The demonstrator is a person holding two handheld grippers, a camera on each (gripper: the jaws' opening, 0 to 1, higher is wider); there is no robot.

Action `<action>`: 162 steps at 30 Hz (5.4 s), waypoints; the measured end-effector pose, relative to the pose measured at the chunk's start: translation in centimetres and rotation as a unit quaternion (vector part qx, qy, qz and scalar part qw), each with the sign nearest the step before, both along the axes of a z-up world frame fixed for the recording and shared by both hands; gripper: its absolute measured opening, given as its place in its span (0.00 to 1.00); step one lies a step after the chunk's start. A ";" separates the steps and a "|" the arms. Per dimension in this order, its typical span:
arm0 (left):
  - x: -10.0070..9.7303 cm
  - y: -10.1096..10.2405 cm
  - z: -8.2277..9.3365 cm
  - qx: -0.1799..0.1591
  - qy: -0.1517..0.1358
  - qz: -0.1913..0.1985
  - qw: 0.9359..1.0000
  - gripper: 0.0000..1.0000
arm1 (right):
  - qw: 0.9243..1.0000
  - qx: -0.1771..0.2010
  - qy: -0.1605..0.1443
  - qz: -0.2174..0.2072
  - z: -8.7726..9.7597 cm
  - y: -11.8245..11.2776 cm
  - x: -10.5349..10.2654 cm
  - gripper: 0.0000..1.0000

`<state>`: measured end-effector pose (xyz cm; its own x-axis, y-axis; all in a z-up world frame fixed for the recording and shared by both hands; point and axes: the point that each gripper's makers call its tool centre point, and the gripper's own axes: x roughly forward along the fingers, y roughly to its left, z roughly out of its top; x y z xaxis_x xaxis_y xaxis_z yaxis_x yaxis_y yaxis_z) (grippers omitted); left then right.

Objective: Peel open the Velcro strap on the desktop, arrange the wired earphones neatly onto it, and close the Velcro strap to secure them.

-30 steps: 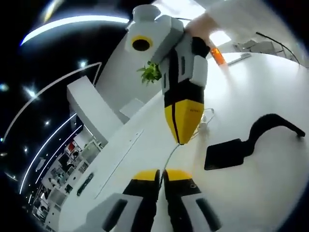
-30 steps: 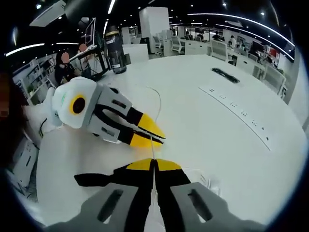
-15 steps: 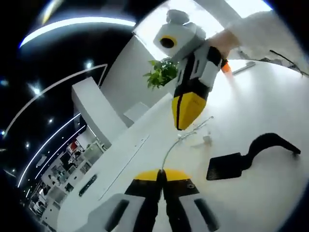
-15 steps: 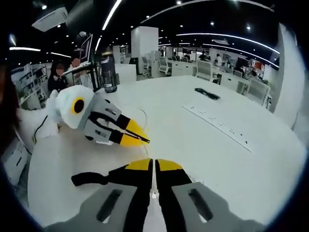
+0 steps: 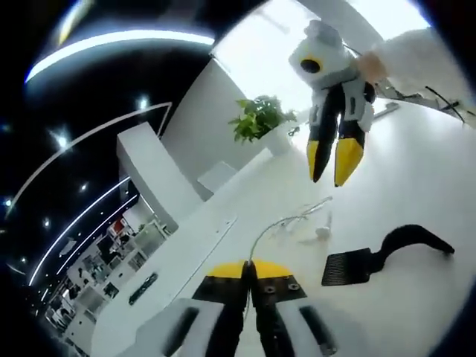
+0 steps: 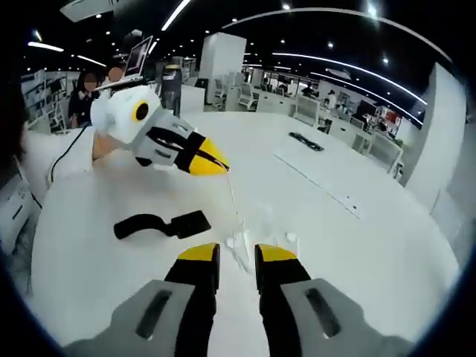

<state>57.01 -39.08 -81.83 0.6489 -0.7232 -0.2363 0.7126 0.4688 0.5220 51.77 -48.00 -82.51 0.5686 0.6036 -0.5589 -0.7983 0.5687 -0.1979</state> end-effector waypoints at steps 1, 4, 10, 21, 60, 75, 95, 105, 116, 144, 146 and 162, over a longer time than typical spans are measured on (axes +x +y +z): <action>-0.1 -0.1 -0.1 0.002 0.000 -0.002 1.000 0.05 | 1.000 -0.001 0.003 0.001 -0.2 0.2 0.3 0.20; -0.2 0.0 -0.6 0.011 0.001 -0.002 1.000 0.05 | 1.000 -0.004 0.010 0.005 -0.6 0.8 0.8 0.20; -0.6 0.0 -1.1 0.017 0.006 -0.006 1.000 0.05 | 1.000 -0.002 0.012 0.006 -1.1 1.7 2.3 0.20; -1.2 -0.9 -1.2 0.025 0.003 -0.019 1.000 0.05 | 1.000 0.000 0.030 0.002 -2.1 1.8 2.7 0.09; -18.7 -3.9 -2.4 0.035 -0.012 -0.129 0.991 0.06 | 0.996 0.087 -0.013 0.016 0.2 -3.9 -16.1 0.20; -20.0 -4.7 -3.3 0.064 -0.026 -0.139 0.988 0.06 | 0.998 0.005 0.049 -0.047 -2.9 -4.1 -12.8 0.23; -19.7 -4.2 -3.0 0.073 -0.043 -0.129 0.988 0.06 | 0.986 -0.079 0.143 -0.035 -4.3 -4.7 -12.6 0.12; -18.9 -3.8 -2.8 0.073 -0.050 -0.104 0.991 0.06 | 0.986 -0.084 0.144 -0.026 -4.4 -4.8 -12.9 0.09; -19.5 -3.5 -2.9 0.065 -0.028 -0.093 0.993 0.06 | 0.987 -0.077 0.142 -0.027 -4.4 -4.9 -12.9 0.11; -19.7 -4.1 -3.4 0.061 -0.026 -0.111 0.992 0.06 | 0.985 -0.073 0.108 0.115 -3.1 -1.0 -17.1 0.17; -19.7 -4.1 -3.4 0.062 -0.026 -0.111 0.992 0.06 | 0.984 -0.077 0.110 0.118 -3.3 -0.9 -17.1 0.17; -19.8 -4.3 -3.3 0.053 -0.024 -0.113 0.992 0.06 | 0.980 -0.098 0.119 0.126 -4.1 -0.5 -17.0 0.13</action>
